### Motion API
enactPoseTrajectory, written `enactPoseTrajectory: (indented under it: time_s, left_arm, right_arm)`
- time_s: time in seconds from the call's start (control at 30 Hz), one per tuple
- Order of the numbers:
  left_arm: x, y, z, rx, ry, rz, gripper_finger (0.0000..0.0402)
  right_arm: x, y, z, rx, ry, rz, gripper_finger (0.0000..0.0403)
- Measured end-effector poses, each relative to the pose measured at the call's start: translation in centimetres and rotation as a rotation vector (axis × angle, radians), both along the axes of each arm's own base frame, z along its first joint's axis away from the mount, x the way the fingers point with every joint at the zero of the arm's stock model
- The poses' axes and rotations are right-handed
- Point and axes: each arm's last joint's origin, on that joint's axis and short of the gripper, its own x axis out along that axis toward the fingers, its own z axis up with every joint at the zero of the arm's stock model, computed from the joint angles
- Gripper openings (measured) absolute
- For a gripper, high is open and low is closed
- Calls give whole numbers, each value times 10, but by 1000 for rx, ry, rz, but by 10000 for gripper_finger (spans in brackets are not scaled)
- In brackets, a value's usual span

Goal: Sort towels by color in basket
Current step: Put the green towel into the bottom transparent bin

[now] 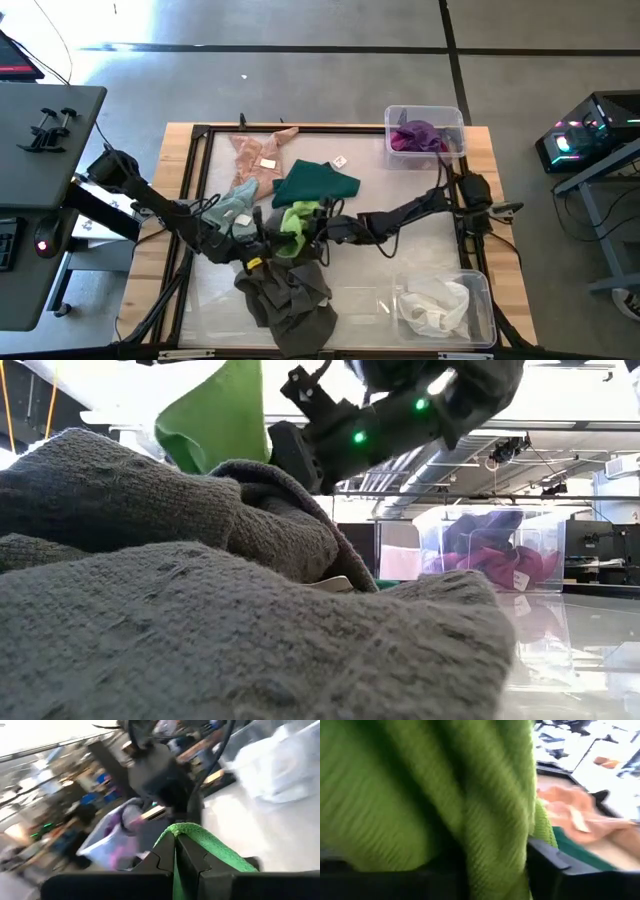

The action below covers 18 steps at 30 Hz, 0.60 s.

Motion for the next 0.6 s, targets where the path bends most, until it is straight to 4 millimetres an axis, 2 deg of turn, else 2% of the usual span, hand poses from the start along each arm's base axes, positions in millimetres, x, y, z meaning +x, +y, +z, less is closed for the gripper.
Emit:
enactPoseTrajectory:
  time_s: [0.1, 0.17, 0.2, 0.4, 0.6]
  left_arm:
    - [-6, 1, 4, 29, -12, 168, 2]
    - [-11, 1, 5, 55, 1, 245, 11]
    - [-13, 1, 5, 57, 5, 266, 19]
    - [-28, 3, 7, -11, 0, 378, 78]
    - [-37, 10, -1, -43, 12, 460, 104]
  right_arm:
    - [0, 0, -3, 14, 16, -9, 70]
    - [-5, 5, 3, -21, 36, -27, 23]
    - [-7, 8, 9, -44, 37, -35, 13]
    - [-43, 42, 59, -160, 57, -145, 20]
    - [-106, 88, 122, -244, 3, -90, 10]
